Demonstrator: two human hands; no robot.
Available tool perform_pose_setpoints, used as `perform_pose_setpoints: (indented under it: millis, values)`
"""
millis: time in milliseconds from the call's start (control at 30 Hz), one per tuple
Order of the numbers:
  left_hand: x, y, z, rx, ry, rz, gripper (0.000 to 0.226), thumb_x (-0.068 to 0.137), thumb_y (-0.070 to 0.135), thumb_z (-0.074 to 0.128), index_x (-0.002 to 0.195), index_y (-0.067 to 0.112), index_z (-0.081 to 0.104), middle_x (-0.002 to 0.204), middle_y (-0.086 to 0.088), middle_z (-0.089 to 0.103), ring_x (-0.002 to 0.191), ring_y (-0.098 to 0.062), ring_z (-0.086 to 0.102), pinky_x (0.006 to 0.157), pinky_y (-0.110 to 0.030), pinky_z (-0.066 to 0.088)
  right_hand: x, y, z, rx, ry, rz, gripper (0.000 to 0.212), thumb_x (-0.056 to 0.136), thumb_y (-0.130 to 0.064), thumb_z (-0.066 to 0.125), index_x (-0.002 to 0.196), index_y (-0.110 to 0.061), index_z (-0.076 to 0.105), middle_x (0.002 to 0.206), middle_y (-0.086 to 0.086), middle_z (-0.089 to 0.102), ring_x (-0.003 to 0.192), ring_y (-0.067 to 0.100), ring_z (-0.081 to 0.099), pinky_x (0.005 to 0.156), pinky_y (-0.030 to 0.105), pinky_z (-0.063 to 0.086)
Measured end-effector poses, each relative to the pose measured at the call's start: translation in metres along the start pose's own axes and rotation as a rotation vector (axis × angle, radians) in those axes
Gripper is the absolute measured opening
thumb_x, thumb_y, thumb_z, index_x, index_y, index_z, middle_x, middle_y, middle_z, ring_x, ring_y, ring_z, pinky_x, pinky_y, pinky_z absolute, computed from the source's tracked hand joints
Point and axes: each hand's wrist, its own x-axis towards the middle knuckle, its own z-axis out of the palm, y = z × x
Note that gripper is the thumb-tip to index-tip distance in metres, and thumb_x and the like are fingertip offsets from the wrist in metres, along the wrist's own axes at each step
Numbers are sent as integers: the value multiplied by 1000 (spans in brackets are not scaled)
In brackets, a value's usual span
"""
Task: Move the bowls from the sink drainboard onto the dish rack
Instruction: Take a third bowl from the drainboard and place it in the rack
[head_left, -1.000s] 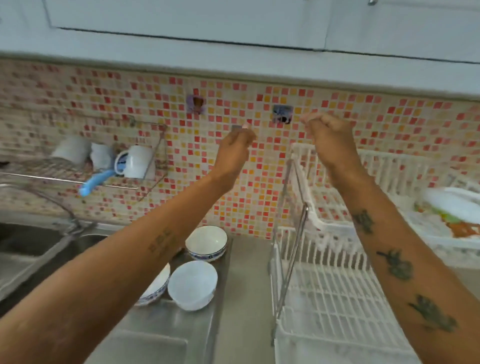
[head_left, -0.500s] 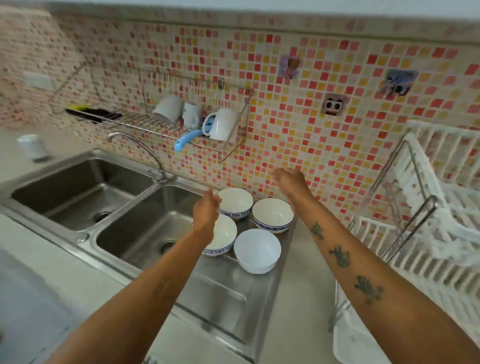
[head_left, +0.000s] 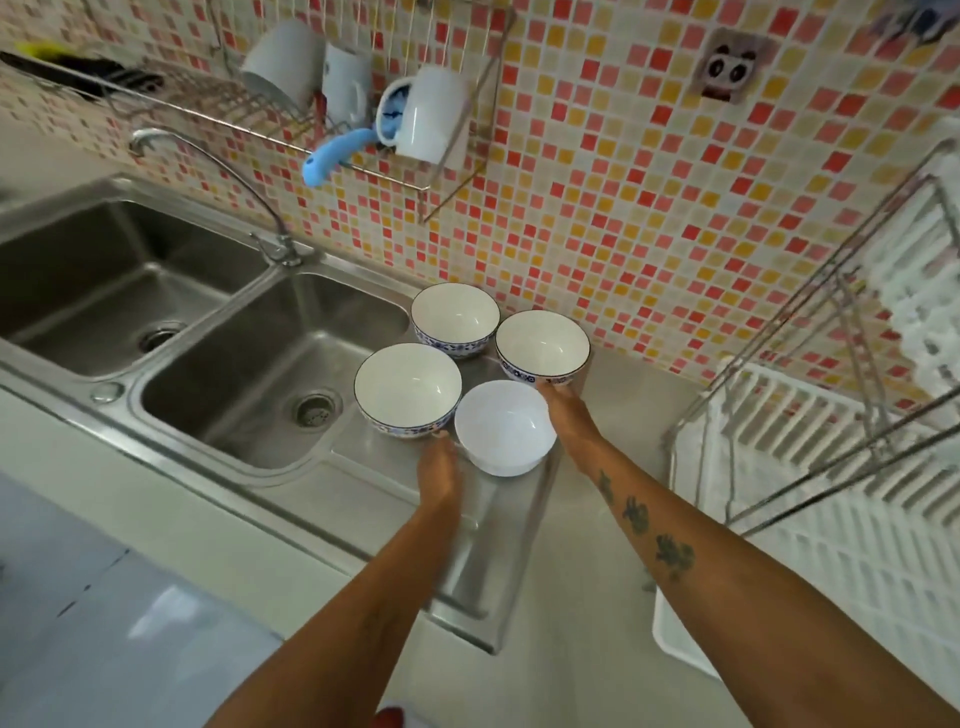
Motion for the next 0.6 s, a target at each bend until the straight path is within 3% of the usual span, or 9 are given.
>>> perform_pose_setpoints:
  millis: [67,133,200,400,600]
  values:
    - [1,-4,9,-26,-32,15,23,98,27,44,91,17,64,76,3,58,64,-9,47,59,-23,38,2,9,4,2,8,37,41,99,-30,42,135,-13,51,128,5,58,109,20,52,87,27,36]
    - [3,-7,16,-61,-62,35,32,96,27,44,117,12,63,108,-2,68,94,-16,62,87,-31,51,6,19,9,10,22,103,42,98,-35,42,130,-11,54,125,8,59,103,21,52,84,28,36]
    - [9,-11,21,-100,-82,49,41,94,24,44,130,8,56,132,-13,61,122,-29,56,109,-44,41,8,29,12,53,52,157,44,97,-37,43,130,-9,53,129,12,57,103,22,52,85,29,37]
    - [9,-7,32,-149,-74,18,42,101,21,37,141,9,44,143,-15,50,131,-34,47,114,-45,34,10,41,19,185,148,197,39,99,-26,41,132,-7,50,131,16,55,102,21,49,84,28,37]
    - [3,-2,38,-225,-59,-88,48,102,39,35,144,16,43,137,-7,53,129,-31,49,109,-40,37,9,41,24,269,177,231,38,98,-30,41,129,-9,51,129,15,55,104,23,51,91,34,44]
